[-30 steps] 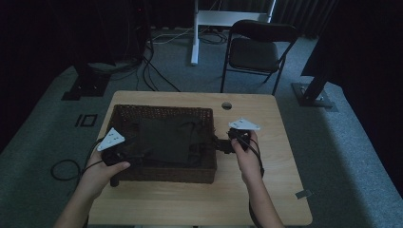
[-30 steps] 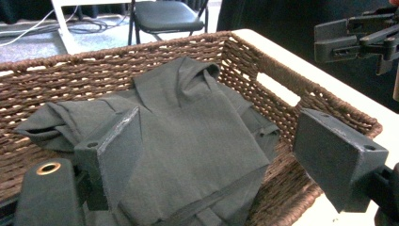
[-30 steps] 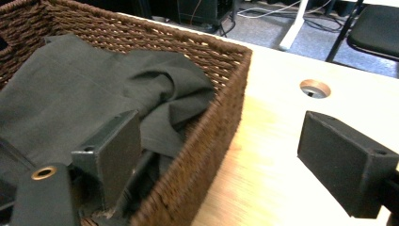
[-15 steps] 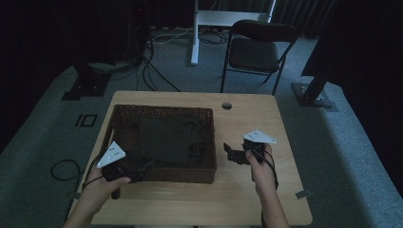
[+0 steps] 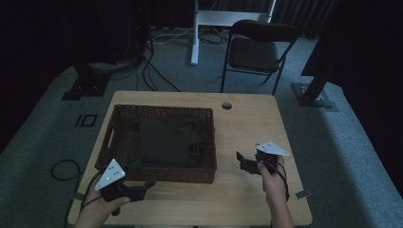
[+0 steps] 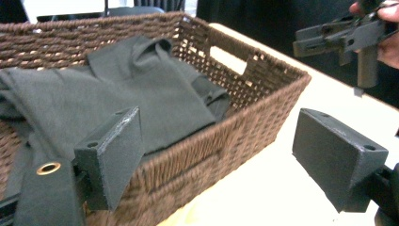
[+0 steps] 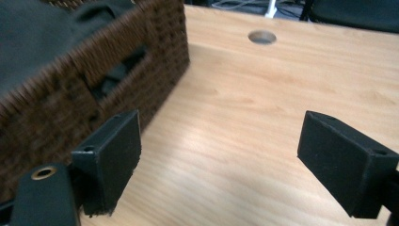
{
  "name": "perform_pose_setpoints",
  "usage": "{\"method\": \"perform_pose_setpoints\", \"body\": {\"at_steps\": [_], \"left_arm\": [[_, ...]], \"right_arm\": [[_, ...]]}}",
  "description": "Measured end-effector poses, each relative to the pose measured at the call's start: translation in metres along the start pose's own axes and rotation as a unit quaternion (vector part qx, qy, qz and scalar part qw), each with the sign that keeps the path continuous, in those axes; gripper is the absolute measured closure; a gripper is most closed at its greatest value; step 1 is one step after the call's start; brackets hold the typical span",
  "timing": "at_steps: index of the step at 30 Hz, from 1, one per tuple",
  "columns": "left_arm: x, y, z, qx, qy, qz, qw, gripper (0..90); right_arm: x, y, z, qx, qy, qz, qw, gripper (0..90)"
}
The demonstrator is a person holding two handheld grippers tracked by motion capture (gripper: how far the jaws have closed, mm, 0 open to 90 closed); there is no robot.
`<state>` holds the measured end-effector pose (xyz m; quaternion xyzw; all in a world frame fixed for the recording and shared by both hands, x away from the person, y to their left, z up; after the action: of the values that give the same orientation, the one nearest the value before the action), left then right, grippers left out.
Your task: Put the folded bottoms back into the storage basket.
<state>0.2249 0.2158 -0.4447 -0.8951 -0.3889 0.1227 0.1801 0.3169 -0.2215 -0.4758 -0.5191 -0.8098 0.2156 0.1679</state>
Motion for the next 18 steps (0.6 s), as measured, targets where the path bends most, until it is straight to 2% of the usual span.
{"method": "perform_pose_setpoints", "body": {"at_steps": [2, 6, 8, 11, 15, 18], "left_arm": [[-0.002, 0.000, 0.006, 0.008, 0.006, -0.003, 0.9999, 17.5], [-0.002, 0.001, 0.021, 0.016, -0.013, 0.007, 0.9998, 17.4], [-0.001, 0.001, 0.029, 0.021, -0.012, -0.001, 0.9997, 17.5], [0.001, 0.001, 0.043, 0.023, -0.030, -0.004, 0.9993, 17.5], [0.006, -0.001, 0.058, 0.030, -0.043, -0.018, 0.9985, 17.5], [0.011, -0.001, 0.067, 0.041, -0.041, -0.040, 0.9975, 17.5]], "right_arm": [[-0.005, 0.000, 0.006, 0.002, 0.008, 0.004, 1.0000, 13.6], [-0.014, -0.001, 0.017, 0.007, 0.016, 0.014, 0.9998, 13.6], [-0.018, -0.002, 0.021, 0.008, 0.017, 0.018, 0.9997, 13.6], [-0.023, -0.005, 0.029, 0.009, 0.025, 0.018, 0.9995, 13.7], [-0.029, -0.008, 0.042, 0.007, 0.033, 0.020, 0.9992, 13.6], [-0.032, -0.007, 0.051, 0.015, 0.035, 0.024, 0.9990, 13.6]]}}
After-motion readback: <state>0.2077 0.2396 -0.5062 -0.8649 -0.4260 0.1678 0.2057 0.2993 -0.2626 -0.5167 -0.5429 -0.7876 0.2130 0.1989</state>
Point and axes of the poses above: each handheld gripper's, and its own axes: y roughly forward along the jaws, z roughly out of its underside, x roughly to its left, the point moved 1 cm from there along y, roughly forward along the jaws, and after that the axes turned 1 degree about x, right-handed, at the moved point
